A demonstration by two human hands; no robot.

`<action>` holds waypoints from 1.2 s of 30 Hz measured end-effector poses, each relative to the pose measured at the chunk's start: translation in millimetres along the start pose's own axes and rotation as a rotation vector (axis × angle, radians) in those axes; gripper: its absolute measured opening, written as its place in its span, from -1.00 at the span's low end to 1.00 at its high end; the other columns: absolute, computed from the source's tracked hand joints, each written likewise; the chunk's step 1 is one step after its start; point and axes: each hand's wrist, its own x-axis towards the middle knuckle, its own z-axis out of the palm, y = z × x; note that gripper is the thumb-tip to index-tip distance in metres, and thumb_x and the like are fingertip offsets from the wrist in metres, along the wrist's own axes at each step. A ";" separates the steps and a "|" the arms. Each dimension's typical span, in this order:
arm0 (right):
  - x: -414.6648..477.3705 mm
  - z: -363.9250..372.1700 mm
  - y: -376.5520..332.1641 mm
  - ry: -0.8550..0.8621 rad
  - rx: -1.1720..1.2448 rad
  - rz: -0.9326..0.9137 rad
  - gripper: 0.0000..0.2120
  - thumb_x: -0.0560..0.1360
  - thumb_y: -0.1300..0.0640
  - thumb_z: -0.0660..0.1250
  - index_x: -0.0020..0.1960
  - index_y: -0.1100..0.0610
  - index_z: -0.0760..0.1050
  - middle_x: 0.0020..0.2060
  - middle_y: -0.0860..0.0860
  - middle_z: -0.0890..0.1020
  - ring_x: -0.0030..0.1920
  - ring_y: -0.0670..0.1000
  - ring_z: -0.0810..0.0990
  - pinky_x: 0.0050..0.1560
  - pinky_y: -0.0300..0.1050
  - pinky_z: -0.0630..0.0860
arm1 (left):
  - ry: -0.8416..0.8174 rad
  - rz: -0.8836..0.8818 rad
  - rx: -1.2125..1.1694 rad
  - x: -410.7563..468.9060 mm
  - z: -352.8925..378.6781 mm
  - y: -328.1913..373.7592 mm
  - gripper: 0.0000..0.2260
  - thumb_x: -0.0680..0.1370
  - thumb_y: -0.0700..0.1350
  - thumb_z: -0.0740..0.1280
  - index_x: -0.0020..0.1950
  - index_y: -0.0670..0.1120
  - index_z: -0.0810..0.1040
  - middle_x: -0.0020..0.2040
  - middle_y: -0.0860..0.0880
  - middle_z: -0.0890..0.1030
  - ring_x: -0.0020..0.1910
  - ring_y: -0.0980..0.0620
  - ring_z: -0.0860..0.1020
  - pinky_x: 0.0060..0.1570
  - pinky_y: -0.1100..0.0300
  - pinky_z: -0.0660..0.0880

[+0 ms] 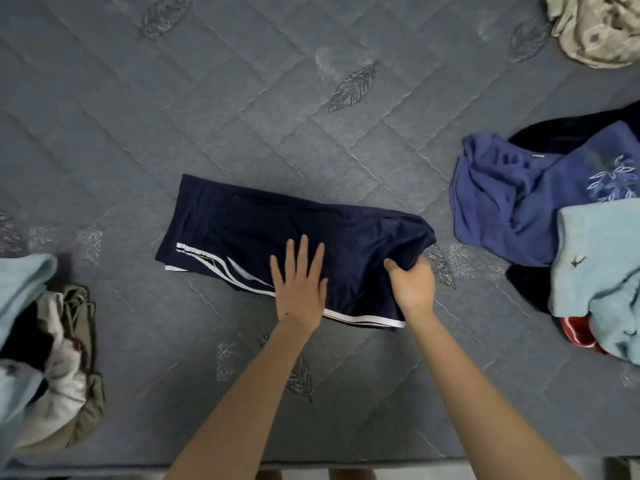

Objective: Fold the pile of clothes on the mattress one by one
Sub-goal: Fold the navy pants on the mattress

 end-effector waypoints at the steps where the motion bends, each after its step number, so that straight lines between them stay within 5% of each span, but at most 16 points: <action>1: -2.1 4.6 -4.3 0.005 0.017 -0.012 -0.78 0.49 0.18 0.36 0.09 0.24 0.50 0.03 0.12 0.63 0.08 0.16 0.57 0.10 -0.07 0.44 | -0.072 -0.012 0.035 6.2 -0.3 -9.7 -0.48 0.66 0.12 -0.10 0.54 0.07 -0.28 0.58 -0.05 -0.24 0.55 -0.14 -0.22 0.44 -0.22 -0.27; 5: -20.8 29.5 -24.3 0.008 0.092 -0.145 -0.93 0.51 0.21 0.32 -0.05 0.21 0.47 -0.17 0.04 0.58 -0.07 0.09 0.56 -0.04 -0.11 0.42 | -0.199 0.057 -0.157 21.7 -4.5 -35.9 -0.44 0.64 0.16 0.07 0.57 0.14 -0.10 0.58 0.04 -0.23 0.54 -0.04 -0.26 0.44 -0.16 -0.29; 8: -42.1 58.7 -43.9 -0.058 0.100 -0.272 -0.96 0.54 0.21 0.30 -0.04 0.19 0.49 -0.20 0.03 0.58 -0.16 0.01 0.53 -0.13 -0.18 0.37 | -0.145 0.001 -0.790 17.8 -18.3 -50.7 -0.59 0.66 0.05 0.12 0.51 0.13 0.21 0.57 0.09 0.09 0.55 0.10 -0.05 0.46 0.04 -0.27; 11: -62.4 93.3 -66.1 -0.146 0.059 -0.390 -0.84 0.54 0.20 0.32 0.10 0.23 0.54 -0.15 0.02 0.62 -0.13 -0.03 0.56 -0.09 -0.20 0.44 | -0.135 -0.118 -1.356 5.0 -48.7 -69.8 -0.70 0.67 0.01 0.09 0.40 0.08 0.39 0.41 0.07 0.42 0.40 0.20 0.34 0.47 0.17 0.18; 14: -76.2 126.4 -86.2 -0.249 0.024 -0.428 -0.77 0.55 0.17 0.32 0.18 0.20 0.54 -0.05 0.06 0.66 -0.04 0.01 0.60 0.01 -0.16 0.51 | -0.179 -0.194 -1.558 -6.4 -79.9 -94.5 -0.68 0.65 0.08 0.07 0.30 0.04 0.47 0.25 0.04 0.55 0.16 0.30 0.52 0.09 0.40 0.46; 18: -89.8 158.2 -110.9 -0.361 0.045 -0.428 -0.65 0.60 0.17 0.24 0.38 0.13 0.42 0.17 0.05 0.61 0.16 0.01 0.56 0.20 -0.14 0.46 | -0.093 -0.181 -1.558 -16.3 -109.8 -135.3 -0.56 0.51 0.17 0.17 0.29 -0.02 0.46 0.17 0.07 0.54 0.07 0.34 0.53 0.00 0.42 0.45; 20: -95.6 170.9 -119.5 -0.452 0.039 -0.432 -0.58 0.63 0.18 0.17 0.49 0.11 0.28 0.30 0.03 0.51 0.26 -0.04 0.47 0.26 -0.27 0.34 | -0.083 -0.200 -1.527 -16.9 -116.7 -155.7 -0.59 0.52 0.12 0.25 0.32 -0.02 0.43 0.14 0.06 0.54 0.05 0.34 0.52 0.03 0.44 0.43; 22: -96.5 184.4 -122.5 -0.527 -0.088 -0.469 -0.54 0.66 0.16 0.10 0.54 0.07 0.16 0.39 0.06 0.42 0.38 0.03 0.37 0.39 -0.17 0.24 | -0.091 -0.228 -1.468 -14.3 -117.8 -172.6 -0.64 0.56 0.03 0.30 0.34 -0.02 0.42 0.13 0.04 0.55 0.08 0.28 0.52 -0.01 0.50 0.41; 25: -94.6 197.2 -120.3 -0.627 -0.298 -0.486 -0.54 0.67 0.15 0.02 0.56 -0.03 0.09 0.43 0.07 0.36 0.44 0.06 0.25 0.42 -0.14 0.10 | -0.103 -0.273 -1.405 -8.3 -111.9 -189.4 -0.68 0.58 0.01 0.31 0.32 0.02 0.41 0.17 0.11 0.52 0.16 0.23 0.47 -0.04 0.55 0.38; 28: -95.7 206.8 -112.8 -0.739 -0.191 -0.498 -0.53 0.65 0.25 0.06 0.53 0.03 0.17 0.33 -0.02 0.49 0.43 -0.02 0.31 0.52 -0.03 0.04 | -0.032 -0.339 -1.288 -2.6 -99.6 -198.8 -0.65 0.60 -0.09 0.31 0.38 -0.06 0.39 0.17 0.12 0.48 0.16 0.18 0.45 0.07 0.41 0.41; 31: -92.2 210.5 -105.5 -0.589 -0.302 -0.638 -0.47 0.57 0.31 0.18 0.50 0.06 0.22 0.33 -0.01 0.49 0.39 0.01 0.35 0.50 0.07 0.09 | 0.144 -0.385 -1.182 -2.1 -87.8 -204.9 -0.68 0.63 -0.24 0.22 0.39 -0.19 0.40 0.18 0.07 0.45 0.20 0.14 0.41 0.11 0.46 0.29; 34: -86.8 208.4 -103.3 -0.445 -0.560 -0.728 -0.45 0.59 0.14 0.23 0.54 0.00 0.15 0.52 -0.03 0.19 0.54 0.00 0.02 0.53 0.07 -0.20 | 0.360 -0.496 -1.133 -2.4 -84.3 -207.7 -0.68 0.66 -0.22 0.16 0.42 -0.17 0.39 0.26 0.04 0.47 0.21 0.18 0.39 0.11 0.51 0.26; 36: -82.7 208.9 -102.4 -0.399 -0.664 -0.739 -0.40 0.59 0.00 0.24 0.55 -0.05 0.09 0.57 -0.04 0.01 0.56 0.00 -0.15 0.49 0.09 -0.30 | 0.435 -0.575 -0.988 -1.3 -78.3 -213.9 -0.67 0.66 -0.21 0.16 0.43 -0.12 0.40 0.28 -0.07 0.53 0.21 0.03 0.48 0.14 0.28 0.38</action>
